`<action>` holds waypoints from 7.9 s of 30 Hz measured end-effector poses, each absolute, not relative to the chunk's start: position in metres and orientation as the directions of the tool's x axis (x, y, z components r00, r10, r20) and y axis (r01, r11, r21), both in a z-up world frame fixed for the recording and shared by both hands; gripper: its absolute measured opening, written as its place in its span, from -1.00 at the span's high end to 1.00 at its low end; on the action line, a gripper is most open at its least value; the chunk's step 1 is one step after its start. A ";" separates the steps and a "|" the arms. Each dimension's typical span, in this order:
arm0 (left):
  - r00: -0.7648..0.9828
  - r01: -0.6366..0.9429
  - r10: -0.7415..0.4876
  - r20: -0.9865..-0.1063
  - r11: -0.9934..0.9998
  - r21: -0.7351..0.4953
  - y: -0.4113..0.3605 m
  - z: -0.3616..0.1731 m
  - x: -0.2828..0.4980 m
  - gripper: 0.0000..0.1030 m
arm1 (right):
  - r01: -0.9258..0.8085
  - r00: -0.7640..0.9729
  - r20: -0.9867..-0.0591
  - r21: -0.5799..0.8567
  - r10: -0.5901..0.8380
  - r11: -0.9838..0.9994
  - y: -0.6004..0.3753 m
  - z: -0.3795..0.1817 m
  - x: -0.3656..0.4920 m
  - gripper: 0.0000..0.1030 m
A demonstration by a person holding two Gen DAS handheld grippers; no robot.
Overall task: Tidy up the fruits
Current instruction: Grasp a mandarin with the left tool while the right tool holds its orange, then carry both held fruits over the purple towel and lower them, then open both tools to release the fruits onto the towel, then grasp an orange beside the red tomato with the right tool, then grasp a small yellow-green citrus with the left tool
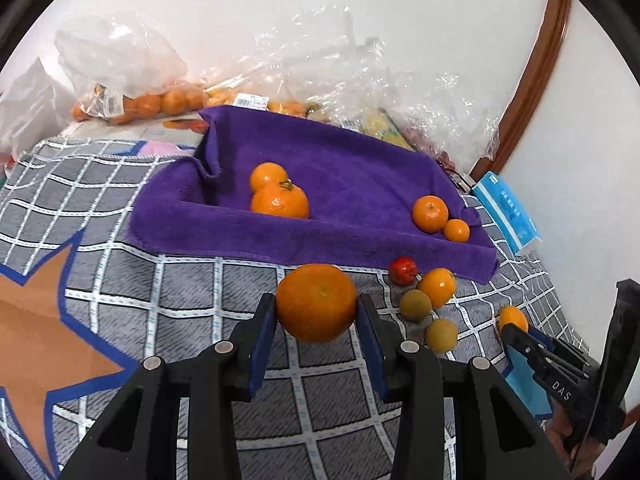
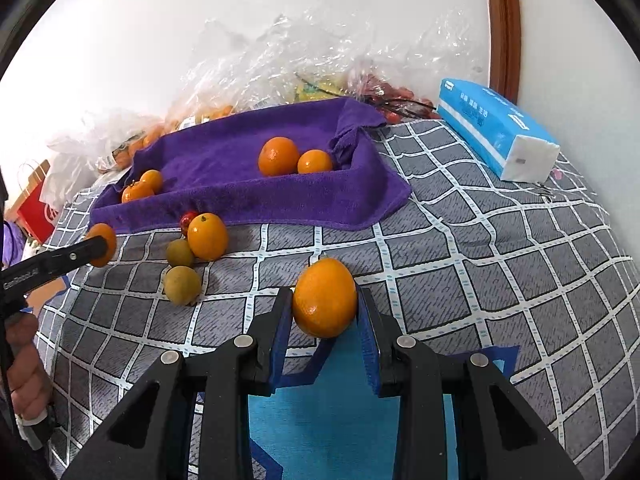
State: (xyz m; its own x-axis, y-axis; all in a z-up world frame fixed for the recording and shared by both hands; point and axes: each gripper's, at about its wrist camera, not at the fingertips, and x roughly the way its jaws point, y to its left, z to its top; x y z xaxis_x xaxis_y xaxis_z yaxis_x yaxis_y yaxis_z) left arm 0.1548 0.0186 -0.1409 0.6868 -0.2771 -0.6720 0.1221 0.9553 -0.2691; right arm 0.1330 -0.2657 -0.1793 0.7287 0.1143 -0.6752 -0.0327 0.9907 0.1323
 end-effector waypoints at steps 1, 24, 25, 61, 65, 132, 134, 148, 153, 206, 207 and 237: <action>0.689 0.122 -0.276 -0.670 0.955 -0.269 0.021 -0.140 0.153 0.26 | -0.030 0.731 -0.673 0.126 0.108 0.992 -0.265 -0.179 0.133 0.38; 0.728 0.124 -0.309 -0.612 0.937 -0.326 0.035 -0.129 0.143 0.26 | -0.099 0.815 -0.553 0.162 0.174 0.982 -0.241 -0.126 0.101 0.38; 0.729 0.122 -0.304 -0.613 0.939 -0.321 0.035 -0.129 0.142 0.26 | -0.100 0.816 -0.549 0.176 0.182 0.979 -0.243 -0.124 0.100 0.38; 0.733 0.029 -0.211 -0.646 0.960 -0.279 0.069 -0.091 0.156 0.26 | -0.171 0.822 -0.516 0.178 0.240 0.969 -0.233 -0.086 0.168 0.38; 0.730 0.006 -0.194 -0.655 0.961 -0.277 0.079 -0.081 0.168 0.26 | -0.181 0.828 -0.504 0.176 0.246 0.968 -0.231 -0.080 0.190 0.38; 0.558 0.059 -0.174 -0.812 0.984 -0.170 0.036 -0.108 0.342 0.06 | -0.063 0.727 -0.668 0.164 0.158 0.984 -0.243 -0.121 0.325 0.08; 0.574 0.062 -0.179 -0.799 0.982 -0.176 0.039 -0.098 0.332 0.05 | -0.066 0.740 -0.656 0.152 0.150 0.986 -0.239 -0.112 0.314 0.08; 0.633 0.047 -0.184 -0.752 0.979 -0.199 0.056 -0.077 0.237 0.05 | -0.126 0.732 -0.668 0.060 0.134 0.990 -0.210 -0.107 0.216 0.09; 0.625 0.061 -0.216 -0.750 0.972 -0.229 0.065 -0.086 0.206 0.05 | -0.176 0.684 -0.704 0.091 0.188 0.980 -0.195 -0.132 0.195 0.24; 0.522 0.138 -0.266 -0.811 0.964 -0.227 0.020 -0.142 0.142 0.08 | -0.078 0.699 -0.693 0.169 0.174 0.983 -0.263 -0.174 0.149 0.38; 0.517 0.153 -0.275 -0.810 0.961 -0.229 0.013 -0.142 0.144 0.08 | -0.075 0.703 -0.689 0.174 0.176 0.982 -0.267 -0.173 0.145 0.38; 0.469 0.187 -0.273 -0.840 0.960 -0.208 -0.068 -0.143 0.202 0.51 | -0.132 0.693 -0.670 0.246 0.267 0.960 -0.283 -0.187 0.137 0.38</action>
